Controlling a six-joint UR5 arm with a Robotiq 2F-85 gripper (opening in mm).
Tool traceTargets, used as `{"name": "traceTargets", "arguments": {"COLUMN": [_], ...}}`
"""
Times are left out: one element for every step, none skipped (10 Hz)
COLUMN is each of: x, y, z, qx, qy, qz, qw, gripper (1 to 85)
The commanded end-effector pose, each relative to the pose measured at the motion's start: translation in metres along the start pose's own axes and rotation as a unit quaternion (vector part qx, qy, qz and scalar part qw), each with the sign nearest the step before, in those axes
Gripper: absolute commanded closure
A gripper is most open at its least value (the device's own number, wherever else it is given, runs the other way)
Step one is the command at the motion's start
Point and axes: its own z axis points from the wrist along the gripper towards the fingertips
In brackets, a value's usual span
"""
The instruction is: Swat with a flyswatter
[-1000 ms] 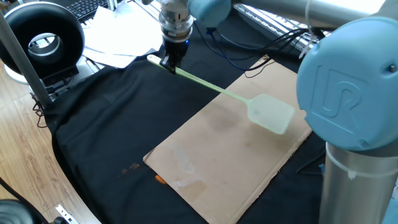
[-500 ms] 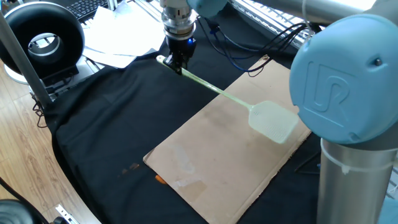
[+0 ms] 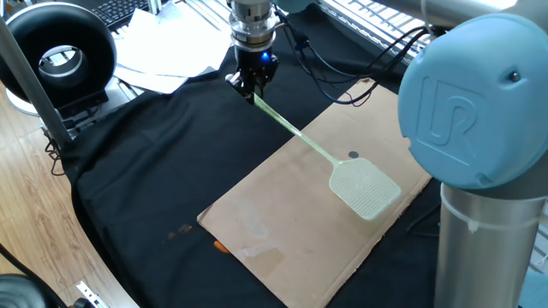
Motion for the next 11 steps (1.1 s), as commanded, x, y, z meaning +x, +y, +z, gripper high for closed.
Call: {"name": "traceTargets", "arguments": {"x": [-0.006,-0.010,-0.013,-0.013,-0.013,-0.007,-0.003,0.002,0.008,0.016,0.020], "y": [0.000,0.005,0.005,0.004,0.005,0.008,0.009,0.004,0.002,0.000,0.002], "z": [-0.005,-0.005,-0.005,-0.005,-0.005,-0.012,-0.022,-0.029,-0.036,-0.044,-0.049], "qx": [-0.009,-0.023,-0.024,-0.024,-0.027,-0.032,-0.031,-0.020,-0.017,-0.013,-0.018], "qy": [-0.017,-0.028,-0.034,-0.036,-0.036,-0.034,-0.035,-0.035,-0.034,-0.033,-0.035], "qz": [0.003,-0.014,-0.024,-0.033,-0.035,-0.034,-0.030,-0.027,-0.022,-0.021,-0.021], "qw": [0.9998,0.9992,0.9988,0.9985,0.9983,0.9983,0.9985,0.9988,0.9990,0.9992,0.9990], "gripper": [78.7,61.0,52.7,44.0,41.3,41.3,41.7,44.0,48.7,52.3,53.0]}}
